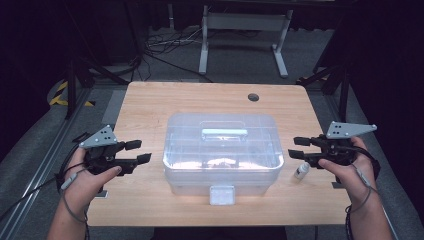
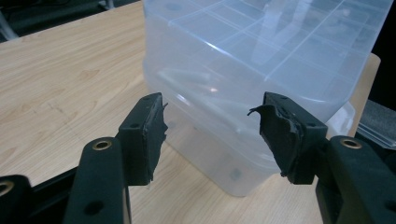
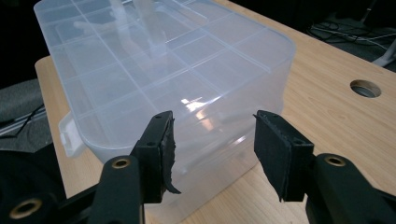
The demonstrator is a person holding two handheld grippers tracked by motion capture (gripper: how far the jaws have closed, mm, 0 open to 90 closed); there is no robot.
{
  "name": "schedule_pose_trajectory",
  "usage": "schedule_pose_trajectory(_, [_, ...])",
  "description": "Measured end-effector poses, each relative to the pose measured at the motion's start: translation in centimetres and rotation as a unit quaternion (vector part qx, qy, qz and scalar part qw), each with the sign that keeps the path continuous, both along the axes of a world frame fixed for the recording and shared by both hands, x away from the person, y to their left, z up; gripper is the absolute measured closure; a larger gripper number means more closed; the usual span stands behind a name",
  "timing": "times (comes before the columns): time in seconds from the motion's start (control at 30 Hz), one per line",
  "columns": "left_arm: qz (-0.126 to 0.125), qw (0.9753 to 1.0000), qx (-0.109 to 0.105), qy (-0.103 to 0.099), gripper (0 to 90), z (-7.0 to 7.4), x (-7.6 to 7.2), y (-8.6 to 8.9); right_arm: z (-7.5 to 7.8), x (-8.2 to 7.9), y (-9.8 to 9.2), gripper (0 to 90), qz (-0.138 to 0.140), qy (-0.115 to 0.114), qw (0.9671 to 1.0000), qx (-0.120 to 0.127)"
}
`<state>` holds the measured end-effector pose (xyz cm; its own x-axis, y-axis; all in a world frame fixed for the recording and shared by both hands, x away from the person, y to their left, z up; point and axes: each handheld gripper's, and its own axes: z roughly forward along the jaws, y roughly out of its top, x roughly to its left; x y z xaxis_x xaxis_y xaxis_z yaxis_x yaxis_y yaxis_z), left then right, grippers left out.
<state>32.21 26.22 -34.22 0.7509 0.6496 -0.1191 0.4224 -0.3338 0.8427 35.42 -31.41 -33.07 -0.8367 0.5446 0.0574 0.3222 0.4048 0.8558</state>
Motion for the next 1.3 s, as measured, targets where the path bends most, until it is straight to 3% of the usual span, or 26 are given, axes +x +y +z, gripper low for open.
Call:
schedule_pose_trajectory(0.1, [-0.001, 1.0, -0.004, -0.006, 40.6, 0.2, -0.1, 0.1, 1.0, 0.4, 0.9, 48.4, 0.011, -0.001, 0.9996, -0.025])
schedule_pose_trajectory(0.3, [-0.01, 0.9999, -0.008, -0.009, 40.2, 0.3, -0.3, 0.0, 2.3, 1.3, 2.6, 48.4, 0.04, -0.006, 0.999, -0.019])
schedule_pose_trajectory(0.6, [-0.005, 0.9998, -0.015, -0.01, 39.6, 0.0, -0.4, 0.6, 3.4, 2.5, 5.6, 47.8, 0.066, -0.01, 0.9973, -0.03])
schedule_pose_trajectory(0.77, [0.003, 0.9997, -0.022, -0.006, 38.7, -0.1, -0.7, 1.1, 3.7, 3.5, 8.3, 44.2, 0.097, -0.013, 0.9943, -0.042])
schedule_pose_trajectory(1.0, [0.007, 0.9997, -0.023, -0.004, 38.4, -0.3, -0.9, 1.3, 3.7, 4.0, 10.4, 43.9, 0.117, -0.015, 0.9914, -0.056])
schedule_pose_trajectory(1.3, [-0.01, 0.9998, -0.016, 0.0, 38.2, -0.9, -0.4, 0.8, 3.4, 5.2, 13.3, 46.4, 0.135, -0.014, 0.9847, -0.109])
